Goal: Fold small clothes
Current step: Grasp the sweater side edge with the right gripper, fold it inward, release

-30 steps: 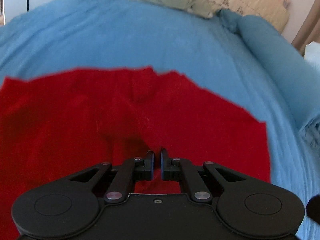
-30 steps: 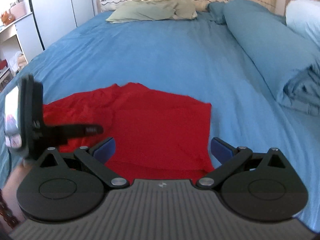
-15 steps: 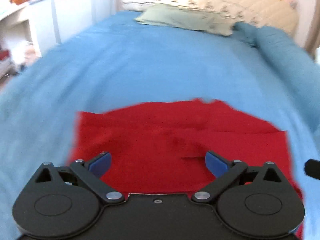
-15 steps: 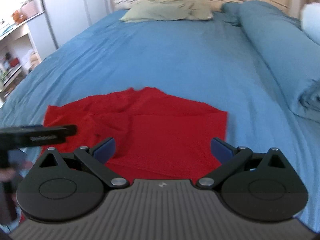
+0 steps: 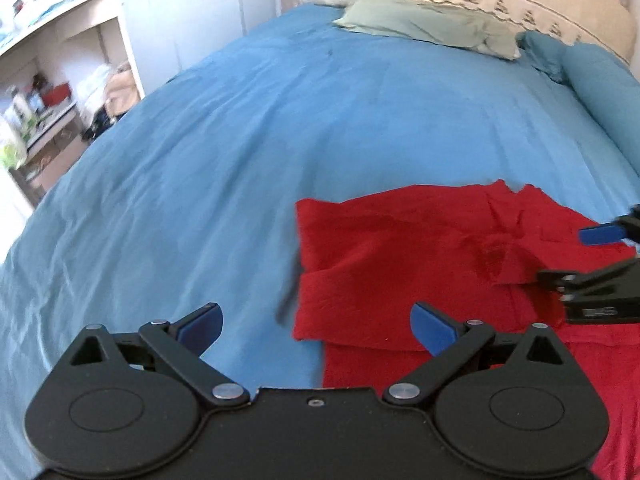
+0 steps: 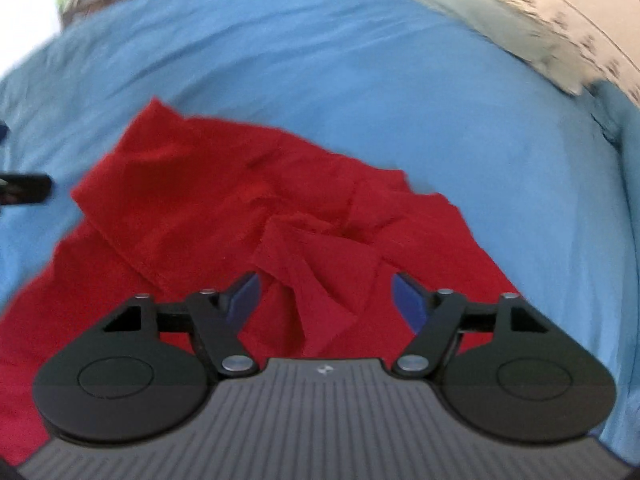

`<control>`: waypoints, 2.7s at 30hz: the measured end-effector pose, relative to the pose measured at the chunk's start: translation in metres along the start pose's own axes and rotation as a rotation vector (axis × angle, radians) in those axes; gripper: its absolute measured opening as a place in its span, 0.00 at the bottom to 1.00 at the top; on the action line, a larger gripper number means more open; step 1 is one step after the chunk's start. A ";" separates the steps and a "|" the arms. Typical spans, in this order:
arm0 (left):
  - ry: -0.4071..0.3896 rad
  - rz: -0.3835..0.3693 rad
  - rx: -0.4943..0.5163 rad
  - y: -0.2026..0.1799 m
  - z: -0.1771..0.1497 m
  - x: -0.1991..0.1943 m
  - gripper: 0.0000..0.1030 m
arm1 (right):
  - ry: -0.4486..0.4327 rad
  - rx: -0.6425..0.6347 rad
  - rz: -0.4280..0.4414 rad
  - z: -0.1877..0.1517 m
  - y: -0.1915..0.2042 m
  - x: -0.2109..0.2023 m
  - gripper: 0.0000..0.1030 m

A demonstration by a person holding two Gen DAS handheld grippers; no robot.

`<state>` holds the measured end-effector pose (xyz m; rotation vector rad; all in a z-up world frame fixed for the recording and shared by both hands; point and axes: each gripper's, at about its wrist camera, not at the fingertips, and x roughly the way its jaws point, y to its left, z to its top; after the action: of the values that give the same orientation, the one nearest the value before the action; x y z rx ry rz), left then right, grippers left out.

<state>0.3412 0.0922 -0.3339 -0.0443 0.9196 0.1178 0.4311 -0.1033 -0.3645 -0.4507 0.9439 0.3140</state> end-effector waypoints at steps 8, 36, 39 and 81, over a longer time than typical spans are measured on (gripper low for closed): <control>0.023 -0.026 -0.034 0.019 -0.008 -0.001 0.99 | 0.086 -0.187 -0.006 0.008 0.028 0.052 0.35; 0.059 -0.174 0.076 -0.049 0.007 0.044 0.99 | -0.091 0.590 -0.205 -0.130 -0.136 -0.011 0.20; 0.060 -0.168 0.104 -0.059 0.010 0.052 0.99 | -0.120 0.632 -0.207 -0.135 -0.142 -0.011 0.20; 0.019 -0.029 0.149 -0.009 0.008 0.101 0.82 | -0.078 0.598 -0.206 -0.143 -0.096 0.022 0.86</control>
<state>0.4096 0.0920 -0.4092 0.0800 0.9440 0.0219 0.3860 -0.2564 -0.4331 0.0165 0.8584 -0.1409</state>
